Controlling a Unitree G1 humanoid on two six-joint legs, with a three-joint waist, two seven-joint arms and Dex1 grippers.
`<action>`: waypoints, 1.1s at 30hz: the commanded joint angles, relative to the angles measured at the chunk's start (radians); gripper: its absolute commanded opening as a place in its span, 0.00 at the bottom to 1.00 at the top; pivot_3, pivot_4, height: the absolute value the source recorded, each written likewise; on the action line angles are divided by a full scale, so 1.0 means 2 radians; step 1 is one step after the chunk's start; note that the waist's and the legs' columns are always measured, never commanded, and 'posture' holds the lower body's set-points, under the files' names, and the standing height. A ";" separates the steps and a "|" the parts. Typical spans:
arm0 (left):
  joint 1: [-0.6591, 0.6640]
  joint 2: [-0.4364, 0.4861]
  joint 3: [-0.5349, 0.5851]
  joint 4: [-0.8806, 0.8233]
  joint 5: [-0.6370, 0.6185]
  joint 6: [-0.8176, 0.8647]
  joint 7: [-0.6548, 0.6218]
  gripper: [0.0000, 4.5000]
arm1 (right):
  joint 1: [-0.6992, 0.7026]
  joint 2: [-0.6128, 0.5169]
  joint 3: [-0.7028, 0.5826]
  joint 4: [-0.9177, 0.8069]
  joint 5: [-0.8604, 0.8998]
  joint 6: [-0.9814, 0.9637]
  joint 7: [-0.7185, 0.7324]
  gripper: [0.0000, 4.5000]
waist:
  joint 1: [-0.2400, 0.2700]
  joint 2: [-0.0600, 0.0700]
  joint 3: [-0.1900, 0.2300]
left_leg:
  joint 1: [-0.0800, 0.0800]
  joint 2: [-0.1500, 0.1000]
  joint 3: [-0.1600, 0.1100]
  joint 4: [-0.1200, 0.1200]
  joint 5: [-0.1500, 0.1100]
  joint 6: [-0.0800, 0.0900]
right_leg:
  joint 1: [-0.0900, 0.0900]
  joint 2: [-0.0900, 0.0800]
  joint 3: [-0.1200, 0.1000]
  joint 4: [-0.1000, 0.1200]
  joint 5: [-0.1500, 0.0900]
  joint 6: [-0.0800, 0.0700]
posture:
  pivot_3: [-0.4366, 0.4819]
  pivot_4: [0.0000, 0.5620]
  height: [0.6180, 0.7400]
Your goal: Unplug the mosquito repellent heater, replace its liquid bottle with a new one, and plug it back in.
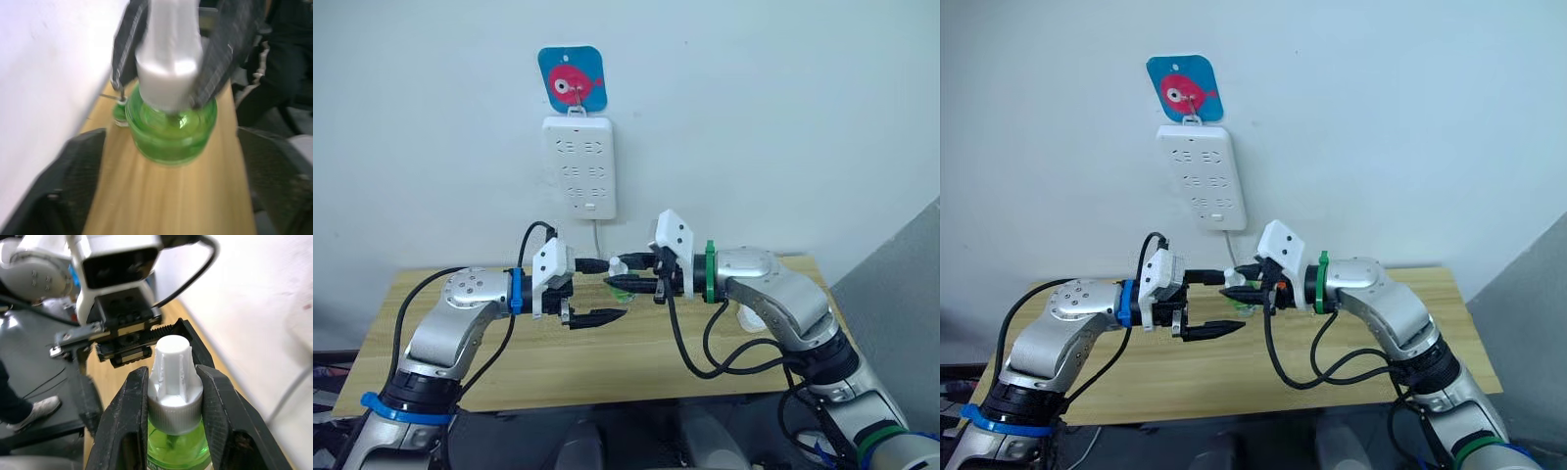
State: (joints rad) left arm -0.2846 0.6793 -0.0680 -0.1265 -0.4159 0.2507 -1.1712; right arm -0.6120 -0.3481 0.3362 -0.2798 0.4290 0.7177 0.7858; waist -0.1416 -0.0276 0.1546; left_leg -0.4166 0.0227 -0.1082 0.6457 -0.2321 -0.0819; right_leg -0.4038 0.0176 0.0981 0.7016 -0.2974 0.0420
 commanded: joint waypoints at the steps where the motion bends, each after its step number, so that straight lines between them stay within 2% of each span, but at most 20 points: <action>1: 0.009 -0.003 0.018 -0.008 -0.013 0.004 0.008 1.00 | -0.017 -0.001 -0.027 -0.007 0.018 0.002 0.009 0.24 | -0.001 0.000 -0.003 | 0.000 0.000 0.000 0.000 0.000 0.000 | 0.000 0.000 0.000 0.000 0.000 0.000 | 0.36 0.08 1.00; 6: 0.003 -0.019 0.029 -0.021 -0.058 0.066 0.030 1.00 | -0.024 -0.003 -0.042 -0.016 0.043 0.015 0.027 0.24 | -0.002 0.000 -0.007 | 0.001 -0.003 -0.001 0.000 0.001 0.001 | 0.000 0.000 0.000 0.003 0.000 0.000 | 0.36 0.07 1.00; 11: -0.010 -0.018 0.031 -0.035 -0.096 0.116 0.019 1.00 | -0.029 0.001 -0.049 -0.020 0.063 0.028 0.032 0.24 | -0.002 0.000 -0.012 | 0.001 -0.004 -0.001 0.000 0.001 0.001 | 0.000 -0.001 0.000 0.004 0.000 0.000 | 0.36 0.06 1.00; 24: -0.050 -0.018 0.022 -0.043 -0.143 0.185 0.010 1.00 | -0.033 0.001 -0.052 -0.021 0.078 0.041 0.033 0.24 | -0.005 0.000 -0.017 | 0.001 -0.004 -0.002 0.000 0.002 0.001 | 0.000 -0.001 0.000 0.005 0.000 0.000 | 0.36 0.06 1.00; 33: -0.059 -0.015 0.015 -0.041 -0.136 0.197 -0.004 1.00 | -0.034 0.002 -0.051 -0.021 0.083 0.041 0.034 0.24 | -0.007 0.000 -0.018 | 0.001 -0.004 -0.002 0.000 0.002 0.001 | 0.000 -0.001 0.000 0.005 0.000 0.000 | 0.36 0.06 1.00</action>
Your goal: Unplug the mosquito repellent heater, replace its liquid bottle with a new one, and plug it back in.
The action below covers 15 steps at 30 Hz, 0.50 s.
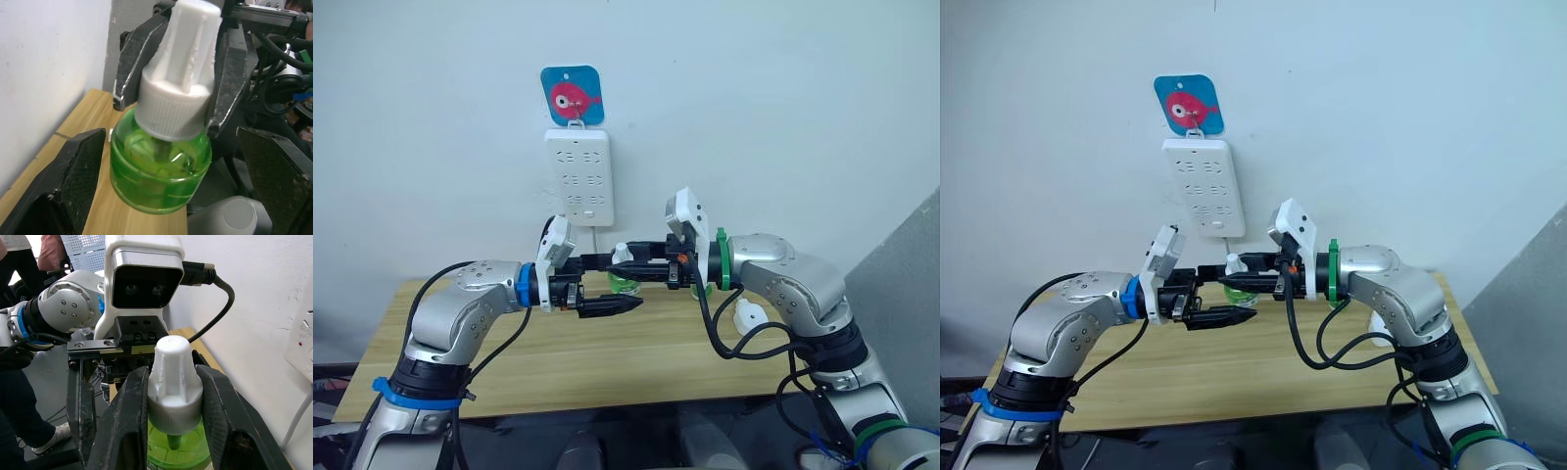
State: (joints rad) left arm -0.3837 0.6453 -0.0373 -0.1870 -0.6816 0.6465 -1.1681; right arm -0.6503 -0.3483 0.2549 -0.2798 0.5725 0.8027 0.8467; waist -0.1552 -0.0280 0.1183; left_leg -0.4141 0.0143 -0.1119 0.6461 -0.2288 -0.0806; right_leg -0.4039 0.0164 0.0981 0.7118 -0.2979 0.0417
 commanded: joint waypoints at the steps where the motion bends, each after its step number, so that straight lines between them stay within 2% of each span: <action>1: -0.009 0.002 -0.001 -0.011 -0.003 -0.001 -0.006 0.96 | -0.015 0.002 -0.010 -0.021 0.012 -0.002 0.004 0.24 | 0.000 0.000 0.000 | 0.000 0.000 0.000 0.000 0.000 0.000 | 0.000 0.000 0.000 0.000 0.000 0.000 | 0.36 0.06 1.00; 3: -0.008 0.004 -0.005 -0.010 0.003 -0.007 -0.012 0.87 | -0.014 0.002 -0.010 -0.022 0.013 -0.001 0.004 0.24 | 0.000 0.000 0.000 | 0.000 0.000 0.000 0.000 0.000 0.000 | 0.000 0.000 0.000 0.000 0.000 0.000 | 0.36 0.06 1.00; 8: -0.007 0.002 -0.011 -0.003 0.023 -0.026 -0.015 0.52 | -0.014 0.003 -0.008 -0.022 0.012 -0.002 0.006 0.24 | 0.000 0.000 0.000 | 0.000 0.000 0.000 0.000 0.000 0.000 | 0.000 0.000 0.000 0.000 0.000 0.000 | 0.36 0.06 1.00; 15: -0.001 0.002 -0.014 0.005 0.037 -0.049 -0.023 0.51 | -0.013 0.002 -0.010 -0.024 0.017 0.003 0.009 0.24 | 0.000 0.000 0.000 | 0.000 0.000 0.000 0.000 0.000 0.000 | 0.000 0.000 0.000 0.000 0.000 0.000 | 0.36 0.06 1.00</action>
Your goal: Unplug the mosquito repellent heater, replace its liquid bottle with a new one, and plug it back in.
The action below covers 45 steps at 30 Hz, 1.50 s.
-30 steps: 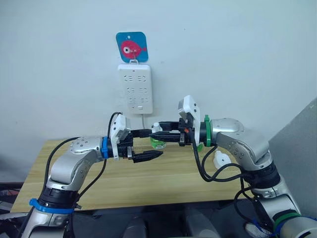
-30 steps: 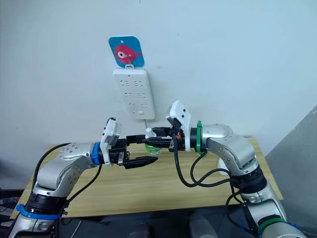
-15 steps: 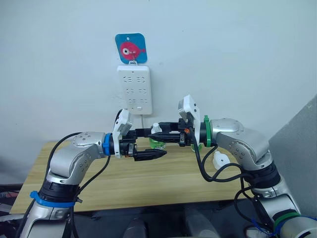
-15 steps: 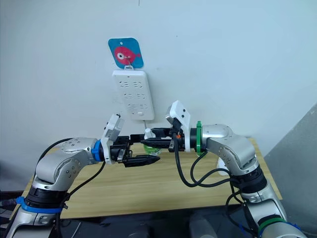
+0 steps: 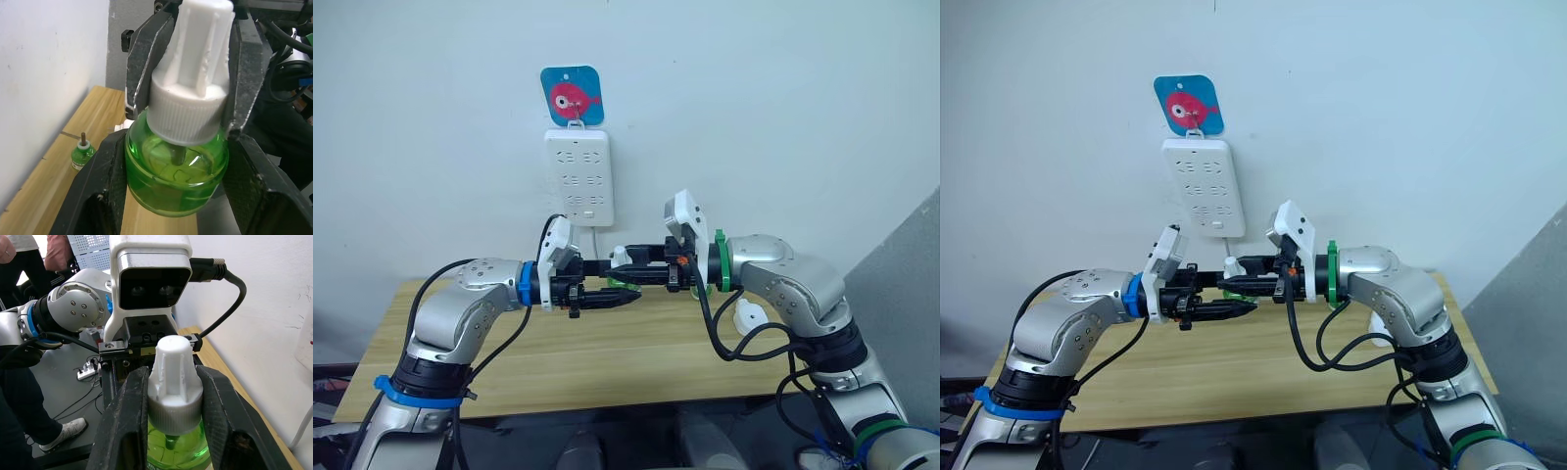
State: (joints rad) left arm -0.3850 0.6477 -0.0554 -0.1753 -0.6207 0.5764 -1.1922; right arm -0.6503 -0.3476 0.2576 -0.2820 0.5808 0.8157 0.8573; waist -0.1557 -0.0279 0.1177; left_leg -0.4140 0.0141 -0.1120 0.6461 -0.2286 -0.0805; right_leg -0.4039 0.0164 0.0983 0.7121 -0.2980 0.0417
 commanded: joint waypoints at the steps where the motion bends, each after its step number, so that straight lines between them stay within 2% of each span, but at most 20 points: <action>1: 0.000 0.001 -0.005 0.000 0.008 -0.016 -0.012 0.51 | -0.013 0.001 -0.012 -0.022 0.015 0.000 0.004 0.24 | 0.000 0.000 0.000 | 0.000 0.000 0.000 0.000 0.000 0.000 | 0.000 0.000 0.000 0.000 0.000 0.000 | 0.36 0.06 1.00; 3: 0.001 0.000 -0.006 0.003 0.011 -0.022 -0.012 0.51 | -0.011 0.004 -0.019 -0.021 0.017 0.000 -0.001 0.24 | 0.000 0.000 0.000 | 0.000 0.000 0.000 0.000 0.000 0.000 | 0.000 0.000 0.000 0.000 0.000 0.000 | 0.36 0.06 1.00; 4: 0.001 -0.002 -0.004 0.005 0.011 -0.023 -0.009 0.51 | -0.011 0.004 -0.021 -0.021 0.015 -0.001 -0.004 0.41 | 0.000 0.000 0.000 | 0.000 0.000 0.000 0.000 0.000 0.000 | 0.000 0.000 0.000 0.000 0.000 0.000 | 0.36 0.06 1.00; 8: 0.004 -0.009 -0.002 0.008 0.018 -0.031 0.003 0.51 | -0.004 -0.005 -0.025 -0.036 -0.010 -0.017 -0.025 0.69 | -0.001 0.000 -0.001 | 0.000 0.000 0.000 0.000 0.000 0.000 | 0.000 0.000 0.000 0.000 0.000 0.000 | 0.36 0.06 1.00; 12: 0.011 -0.030 0.005 0.014 0.041 -0.060 0.042 0.51 | 0.040 -0.003 -0.043 -0.100 -0.011 -0.006 -0.083 0.70 | 0.000 0.000 -0.002 | 0.000 0.000 0.000 0.000 0.000 0.000 | 0.000 0.000 0.000 0.000 0.000 0.000 | 0.36 0.07 1.00; 16: 0.025 -0.056 0.008 0.010 0.063 -0.088 0.087 0.51 | 0.091 0.020 -0.027 -0.153 -0.033 -0.001 -0.155 0.70 | 0.001 0.000 -0.004 | 0.000 0.000 0.000 0.000 0.000 0.000 | 0.000 0.000 0.000 0.000 0.000 0.000 | 0.35 0.08 1.00; 20: 0.038 -0.064 0.003 0.004 0.077 -0.110 0.099 0.51 | 0.112 0.043 0.002 -0.153 -0.055 -0.008 -0.188 0.70 | -0.004 0.001 -0.005 | 0.001 0.000 0.000 0.000 0.000 0.000 | 0.000 0.000 0.001 0.001 0.000 0.000 | 0.34 0.09 1.00; 28: 0.034 -0.063 0.003 0.011 0.081 -0.116 0.101 0.51 | 0.095 0.074 0.022 -0.088 -0.111 -0.063 -0.210 0.70 | -0.005 0.002 -0.007 | 0.003 -0.001 0.000 0.000 0.000 0.000 | 0.003 0.000 0.001 0.000 -0.001 0.000 | 0.34 0.08 1.00; 31: 0.033 -0.063 0.005 0.012 0.080 -0.116 0.103 0.51 | 0.093 0.073 0.027 -0.080 -0.114 -0.070 -0.200 0.57 | -0.005 0.002 -0.007 | 0.007 -0.001 0.000 -0.001 0.000 0.001 | 0.008 0.000 0.001 -0.001 -0.002 0.001 | 0.35 0.08 1.00; 35: 0.032 -0.066 0.008 0.007 0.075 -0.112 0.107 0.51 | 0.093 0.069 0.036 -0.076 -0.114 -0.078 -0.180 0.26 | -0.005 0.002 -0.007 | 0.008 -0.001 0.000 -0.001 0.000 0.001 | 0.009 0.000 0.000 -0.001 -0.002 0.001 | 0.35 0.08 1.00; 36: 0.033 -0.065 0.008 0.006 0.075 -0.112 0.107 0.51 | 0.092 0.069 0.036 -0.074 -0.114 -0.080 -0.176 0.23 | -0.005 0.002 -0.007 | 0.008 -0.001 0.000 -0.001 0.000 0.001 | 0.009 0.000 0.000 -0.001 -0.002 0.001 | 0.35 0.07 1.00; 40: 0.036 -0.055 0.008 0.006 0.073 -0.113 0.092 0.51 | 0.081 0.056 0.036 -0.064 -0.101 -0.092 -0.130 0.23 | -0.005 0.002 -0.007 | 0.008 -0.001 0.000 -0.001 0.000 0.001 | 0.009 0.000 0.000 -0.001 -0.002 0.001 | 0.35 0.07 1.00; 45: 0.032 -0.027 0.002 0.022 0.076 -0.127 0.038 0.51 | 0.012 -0.006 0.039 0.002 -0.070 -0.124 0.039 0.23 | -0.006 0.002 -0.007 | 0.008 -0.001 0.000 -0.001 0.000 0.001 | 0.009 0.000 0.000 -0.001 -0.002 0.001 | 0.35 0.08 1.00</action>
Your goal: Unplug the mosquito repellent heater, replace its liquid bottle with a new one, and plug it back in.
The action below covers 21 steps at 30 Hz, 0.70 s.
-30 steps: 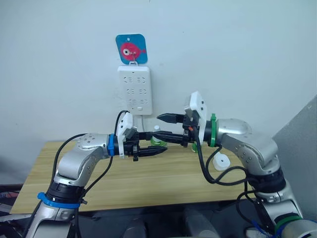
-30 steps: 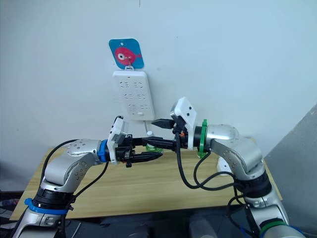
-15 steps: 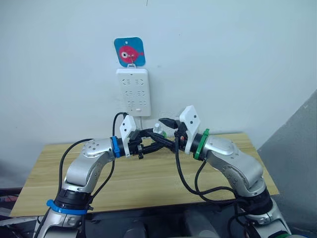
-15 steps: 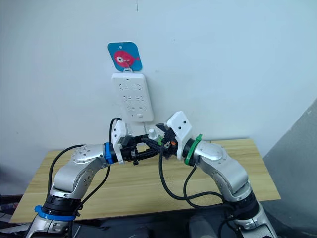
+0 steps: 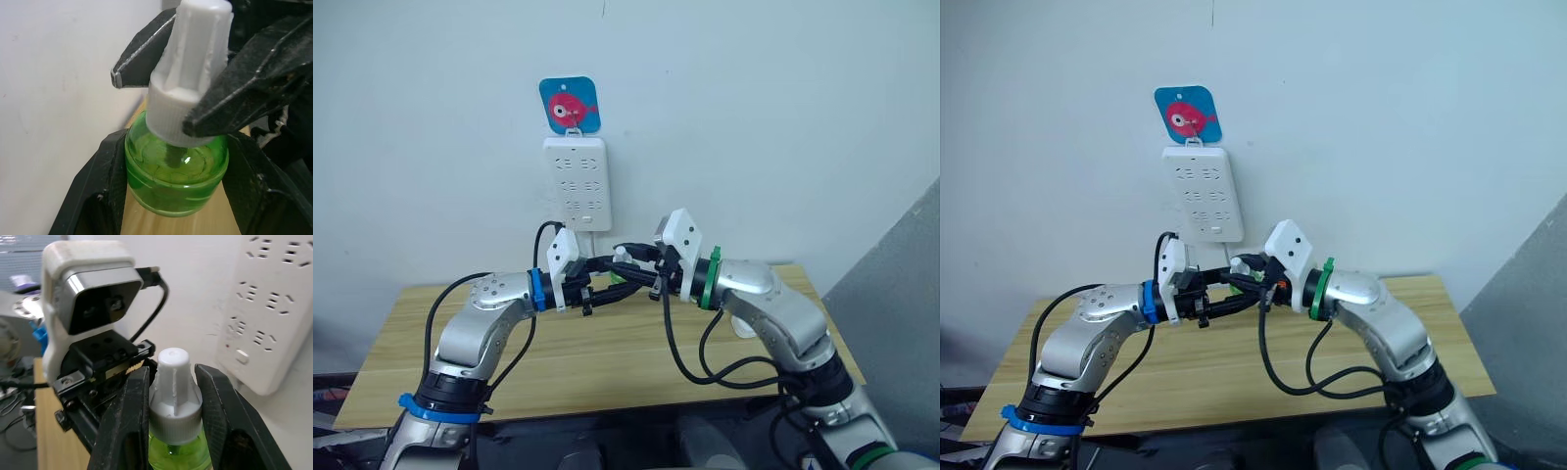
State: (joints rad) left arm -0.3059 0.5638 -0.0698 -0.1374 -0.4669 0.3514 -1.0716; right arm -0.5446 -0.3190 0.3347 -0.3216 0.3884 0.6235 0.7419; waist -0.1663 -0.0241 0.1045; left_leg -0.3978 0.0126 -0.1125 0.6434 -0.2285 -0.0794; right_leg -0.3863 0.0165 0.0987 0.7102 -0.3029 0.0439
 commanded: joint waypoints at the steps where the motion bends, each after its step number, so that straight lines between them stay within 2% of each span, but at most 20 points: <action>1: -0.008 0.019 0.008 0.006 -0.001 -0.018 -0.031 0.51 | -0.061 -0.029 0.000 0.042 0.033 -0.029 0.129 0.23 | 0.000 0.000 0.000 | 0.000 0.000 0.000 0.000 0.000 0.000 | 0.000 0.000 0.000 0.000 0.000 0.000 | 0.35 0.07 1.00; 4: -0.014 0.021 0.008 0.011 -0.001 -0.023 -0.042 0.51 | -0.117 -0.051 0.010 0.087 0.050 -0.010 0.212 0.23 | -0.001 0.000 0.000 | 0.000 0.000 0.000 0.000 0.000 0.000 | 0.000 0.000 0.000 0.000 0.000 0.000 | 0.36 0.07 1.00; 7: -0.017 0.014 0.012 0.007 -0.005 -0.019 -0.033 0.51 | -0.126 -0.061 0.009 0.085 0.069 0.013 0.239 0.23 | 0.000 0.000 0.000 | 0.000 0.000 -0.001 0.000 0.000 0.000 | 0.000 0.000 -0.001 0.000 0.000 0.000 | 0.37 0.07 1.00; 8: -0.016 0.012 0.013 0.005 -0.008 -0.015 -0.027 0.51 | -0.122 -0.058 0.003 0.083 0.068 0.013 0.230 0.23 | 0.001 0.000 0.000 | 0.000 0.000 -0.001 0.000 0.000 0.000 | 0.000 0.000 -0.001 0.000 0.000 -0.001 | 0.37 0.07 1.00; 14: -0.004 0.003 0.019 -0.010 -0.015 0.002 0.003 0.51 | -0.073 -0.045 -0.047 0.045 0.037 -0.010 0.130 0.69 | 0.001 0.000 0.000 | 0.000 0.000 -0.001 0.000 0.000 0.000 | 0.000 0.000 -0.001 0.000 0.000 0.000 | 0.36 0.09 1.00; 18: 0.005 -0.011 0.026 -0.017 -0.011 0.007 0.043 0.51 | -0.008 -0.027 -0.085 -0.031 0.036 0.001 0.038 0.70 | 0.002 0.000 0.000 | 0.000 0.000 -0.001 0.000 0.000 0.000 | 0.000 0.000 -0.001 0.000 0.000 0.000 | 0.34 0.11 1.00; 21: 0.012 -0.021 0.024 -0.024 -0.004 0.003 0.065 0.51 | 0.040 -0.017 -0.073 -0.079 0.013 0.003 -0.016 0.70 | 0.002 0.000 0.000 | 0.000 0.000 -0.001 0.000 0.000 0.000 | 0.000 0.000 0.000 0.000 0.000 0.000 | 0.32 0.12 1.00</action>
State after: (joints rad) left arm -0.2794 0.5333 -0.0387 -0.1473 -0.4780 0.3686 -0.9668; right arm -0.4719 -0.3636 0.1921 -0.4137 0.4329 0.6283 0.7635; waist -0.1629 -0.0237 0.1048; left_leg -0.3985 0.0126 -0.1137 0.6431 -0.2288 -0.0794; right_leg -0.3863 0.0160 0.0986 0.7096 -0.3037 0.0435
